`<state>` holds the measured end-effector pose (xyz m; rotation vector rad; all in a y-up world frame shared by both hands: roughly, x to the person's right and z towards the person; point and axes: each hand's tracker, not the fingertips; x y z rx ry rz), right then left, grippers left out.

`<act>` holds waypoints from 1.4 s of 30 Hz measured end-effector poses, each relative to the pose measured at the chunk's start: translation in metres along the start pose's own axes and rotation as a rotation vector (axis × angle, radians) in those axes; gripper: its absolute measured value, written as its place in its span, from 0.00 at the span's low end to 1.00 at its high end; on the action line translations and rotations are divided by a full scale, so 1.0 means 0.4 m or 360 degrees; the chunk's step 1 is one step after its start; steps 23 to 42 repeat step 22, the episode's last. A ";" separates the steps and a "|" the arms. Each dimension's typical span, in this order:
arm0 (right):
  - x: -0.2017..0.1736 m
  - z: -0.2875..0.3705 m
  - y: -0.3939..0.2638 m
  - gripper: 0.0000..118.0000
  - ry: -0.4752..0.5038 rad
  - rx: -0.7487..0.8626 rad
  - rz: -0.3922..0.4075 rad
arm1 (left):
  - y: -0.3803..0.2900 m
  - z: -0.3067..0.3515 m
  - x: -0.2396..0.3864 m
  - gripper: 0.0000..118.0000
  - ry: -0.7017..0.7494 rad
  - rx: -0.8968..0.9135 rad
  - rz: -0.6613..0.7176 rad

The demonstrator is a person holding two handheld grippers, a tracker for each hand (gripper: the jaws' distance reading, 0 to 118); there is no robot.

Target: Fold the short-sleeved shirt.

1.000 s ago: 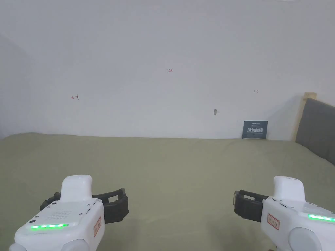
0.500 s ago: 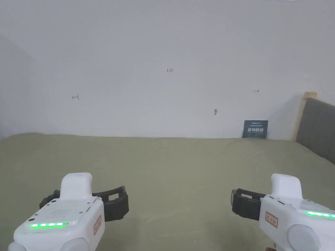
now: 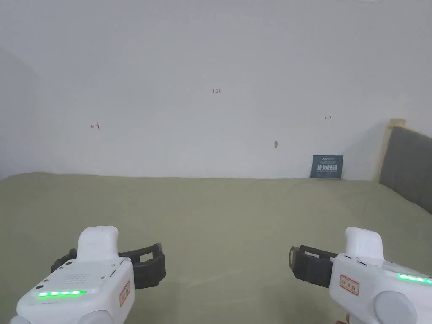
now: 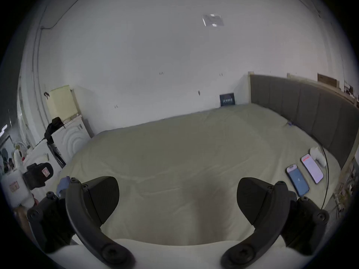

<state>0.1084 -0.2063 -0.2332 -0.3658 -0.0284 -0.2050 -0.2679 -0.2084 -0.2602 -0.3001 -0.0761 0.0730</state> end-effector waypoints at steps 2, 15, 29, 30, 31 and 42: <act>-0.008 0.012 -0.008 1.00 -0.0016 0.0100 0.0111 | 0.001 0.000 0.002 1.00 -0.0003 0.0004 -0.0006; -0.042 0.008 -0.027 1.00 -0.0140 0.0204 0.0319 | 0.004 -0.005 -0.002 1.00 -0.0001 0.0025 -0.0009; -0.036 0.003 -0.024 1.00 -0.0157 0.0208 0.0317 | 0.009 -0.007 -0.005 1.00 -0.0003 0.0041 0.0004; -0.036 0.003 -0.024 1.00 -0.0157 0.0208 0.0317 | 0.009 -0.007 -0.005 1.00 -0.0003 0.0041 0.0004; -0.036 0.003 -0.024 1.00 -0.0157 0.0208 0.0317 | 0.009 -0.007 -0.005 1.00 -0.0003 0.0041 0.0004; -0.036 0.003 -0.024 1.00 -0.0157 0.0208 0.0317 | 0.009 -0.007 -0.005 1.00 -0.0003 0.0041 0.0004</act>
